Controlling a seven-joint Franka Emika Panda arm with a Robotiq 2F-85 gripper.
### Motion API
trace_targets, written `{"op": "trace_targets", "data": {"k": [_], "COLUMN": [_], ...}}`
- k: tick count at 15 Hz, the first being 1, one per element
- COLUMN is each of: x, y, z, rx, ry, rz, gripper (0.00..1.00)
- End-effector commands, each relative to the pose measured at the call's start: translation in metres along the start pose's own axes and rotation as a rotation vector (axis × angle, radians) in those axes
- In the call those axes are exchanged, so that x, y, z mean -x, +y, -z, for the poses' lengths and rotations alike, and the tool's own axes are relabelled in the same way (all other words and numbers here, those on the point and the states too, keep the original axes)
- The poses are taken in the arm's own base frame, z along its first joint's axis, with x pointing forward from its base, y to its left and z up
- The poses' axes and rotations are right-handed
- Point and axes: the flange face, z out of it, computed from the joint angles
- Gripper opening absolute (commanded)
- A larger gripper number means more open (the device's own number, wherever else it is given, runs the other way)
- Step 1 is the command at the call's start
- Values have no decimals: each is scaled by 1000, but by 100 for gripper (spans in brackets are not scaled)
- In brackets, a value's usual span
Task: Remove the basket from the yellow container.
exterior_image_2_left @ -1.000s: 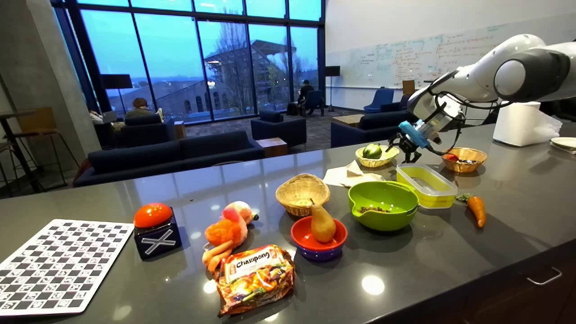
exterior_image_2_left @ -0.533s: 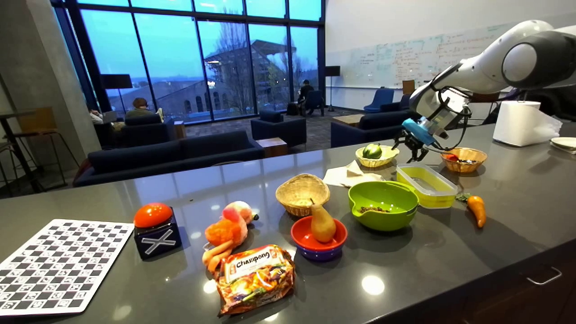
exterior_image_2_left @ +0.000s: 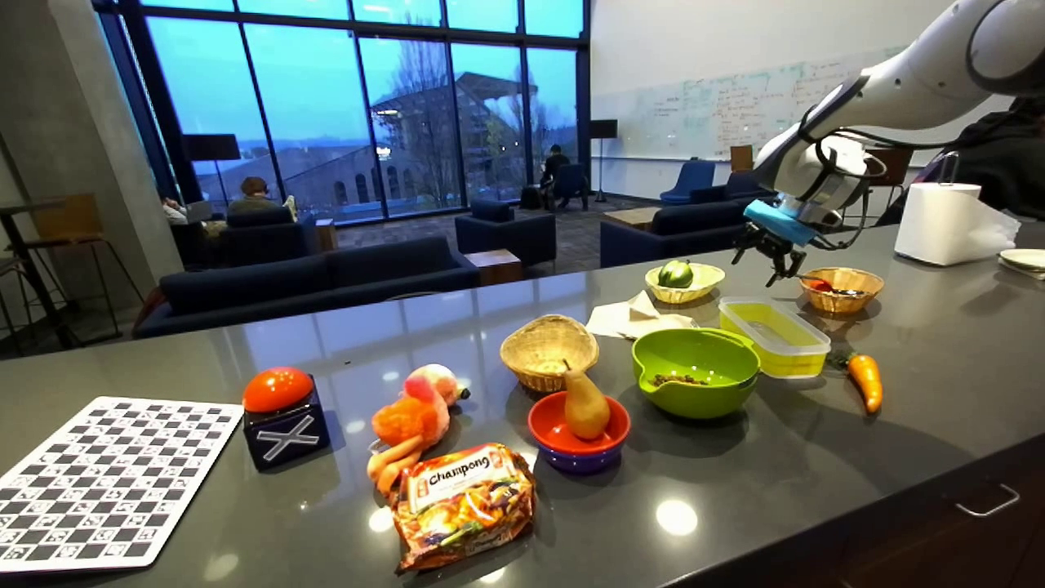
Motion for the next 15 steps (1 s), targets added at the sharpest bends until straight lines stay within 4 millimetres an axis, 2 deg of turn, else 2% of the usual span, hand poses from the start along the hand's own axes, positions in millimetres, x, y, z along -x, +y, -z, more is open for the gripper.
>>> {"op": "trace_targets", "data": {"k": [1, 9, 15], "x": [28, 70, 93], "y": [18, 53, 83], "z": [34, 80, 102], "rx": [61, 109, 127], "ry": [45, 82, 100], "rz": [20, 86, 92], "gripper": [100, 100, 100]}}
